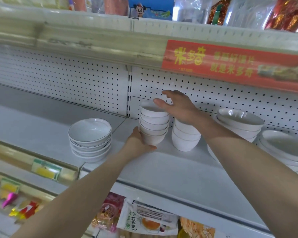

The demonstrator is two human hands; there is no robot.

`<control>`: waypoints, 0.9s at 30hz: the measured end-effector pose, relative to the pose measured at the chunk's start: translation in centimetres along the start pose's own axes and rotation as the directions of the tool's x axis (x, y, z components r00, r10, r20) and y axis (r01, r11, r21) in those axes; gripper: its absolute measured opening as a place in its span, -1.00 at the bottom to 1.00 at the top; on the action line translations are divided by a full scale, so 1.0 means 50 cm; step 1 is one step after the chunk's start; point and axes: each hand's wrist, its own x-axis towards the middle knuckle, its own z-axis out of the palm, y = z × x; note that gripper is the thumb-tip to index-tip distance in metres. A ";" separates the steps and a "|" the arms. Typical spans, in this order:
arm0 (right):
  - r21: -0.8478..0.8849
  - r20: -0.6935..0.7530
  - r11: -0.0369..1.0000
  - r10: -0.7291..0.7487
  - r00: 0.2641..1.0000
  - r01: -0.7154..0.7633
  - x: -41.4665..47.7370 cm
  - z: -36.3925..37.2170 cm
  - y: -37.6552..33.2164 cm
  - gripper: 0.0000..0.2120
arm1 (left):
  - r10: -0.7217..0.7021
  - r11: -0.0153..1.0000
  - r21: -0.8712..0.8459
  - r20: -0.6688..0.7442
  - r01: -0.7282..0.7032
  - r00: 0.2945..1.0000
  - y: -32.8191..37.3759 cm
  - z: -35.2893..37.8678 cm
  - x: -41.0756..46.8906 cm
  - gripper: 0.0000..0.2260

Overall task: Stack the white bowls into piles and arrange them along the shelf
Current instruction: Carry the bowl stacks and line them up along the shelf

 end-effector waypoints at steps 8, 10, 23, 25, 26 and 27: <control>-0.084 -0.211 0.992 -0.114 0.971 0.099 -0.058 0.038 -0.057 -0.18 | 0.190 0.961 0.203 0.020 -0.190 0.982 -0.021 -0.029 -0.102 -0.23; -0.089 -0.254 0.990 -0.126 0.959 0.106 -0.076 0.043 -0.078 -0.20 | 0.289 0.930 0.226 0.032 -0.289 0.957 -0.027 -0.048 -0.130 -0.34; -0.025 -0.162 0.997 -0.079 0.984 0.076 -0.155 0.146 -0.274 -0.36 | 0.512 0.838 0.078 -0.455 -0.539 0.729 -0.140 -0.282 -0.274 -0.61; -0.008 -0.053 0.999 -0.039 0.998 0.039 -0.156 0.163 -0.293 -0.25 | 0.443 0.883 0.077 -0.465 -0.464 0.766 -0.171 -0.309 -0.266 -0.41; 0.004 0.003 1.000 -0.026 1.000 0.026 -0.151 0.172 -0.298 -0.19 | 0.403 0.907 0.079 -0.442 -0.413 0.802 -0.184 -0.320 -0.259 -0.28; 0.015 0.052 1.000 -0.015 0.999 0.014 -0.147 0.178 -0.305 -0.13 | 0.351 0.933 0.077 -0.403 -0.350 0.845 -0.195 -0.329 -0.250 -0.13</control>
